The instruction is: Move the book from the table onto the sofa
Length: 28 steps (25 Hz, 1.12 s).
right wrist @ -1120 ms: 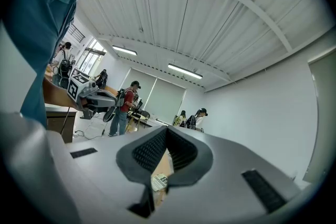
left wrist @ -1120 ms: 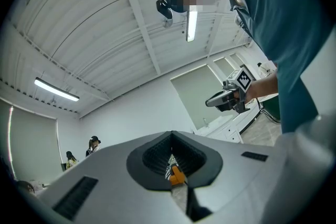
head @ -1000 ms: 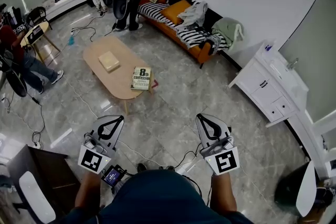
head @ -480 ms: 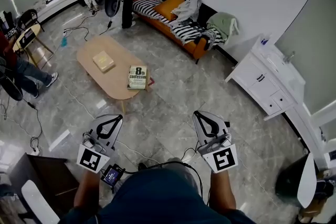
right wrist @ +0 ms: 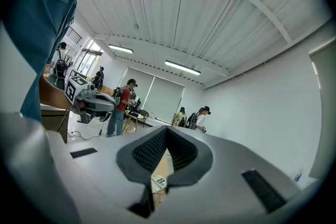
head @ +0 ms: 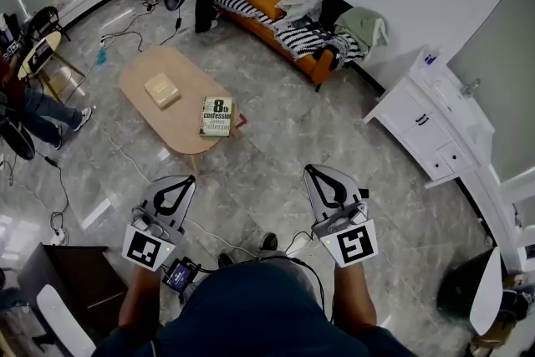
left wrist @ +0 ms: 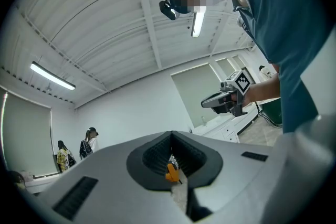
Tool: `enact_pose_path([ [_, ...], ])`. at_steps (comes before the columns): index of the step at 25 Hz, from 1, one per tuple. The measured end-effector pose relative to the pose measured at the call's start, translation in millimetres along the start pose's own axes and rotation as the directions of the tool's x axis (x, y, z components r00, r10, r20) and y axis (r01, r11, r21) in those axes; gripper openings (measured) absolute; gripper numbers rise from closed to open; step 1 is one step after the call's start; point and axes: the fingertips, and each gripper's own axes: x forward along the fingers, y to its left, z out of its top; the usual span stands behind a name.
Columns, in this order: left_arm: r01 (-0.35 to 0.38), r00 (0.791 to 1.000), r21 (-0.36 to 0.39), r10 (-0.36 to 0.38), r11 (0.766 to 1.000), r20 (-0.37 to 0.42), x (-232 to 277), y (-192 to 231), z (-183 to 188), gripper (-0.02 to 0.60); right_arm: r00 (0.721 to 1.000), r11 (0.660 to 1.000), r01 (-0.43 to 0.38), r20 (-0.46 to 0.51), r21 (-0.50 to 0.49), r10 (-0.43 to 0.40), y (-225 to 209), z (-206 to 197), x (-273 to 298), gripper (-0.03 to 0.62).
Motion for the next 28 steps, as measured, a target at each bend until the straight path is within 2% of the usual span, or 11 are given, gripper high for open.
enact_pose_path([
  [6,-0.024,0.999,-0.008,0.024,1.000,-0.023,60,0,-1,0.003,0.999,0.999,-0.039,0.025,0.011,0.038,-55,-23,17,0.014],
  [15,-0.062,0.998,-0.018,0.062,0.998,-0.005,151,-11,10,0.003,0.994,0.995,-0.098,0.052,0.033,0.096,-131,-52,29,0.014],
  [21,-0.054,0.998,-0.028,0.053,0.998,-0.035,179,-3,1,0.003,0.993,0.992,-0.112,0.036,0.056,0.110,-153,-68,49,0.014],
  [28,-0.029,0.999,-0.077,0.028,0.997,-0.020,205,27,-20,0.003,0.995,0.994,-0.100,0.018,0.045,0.099,-166,-75,81,0.014],
])
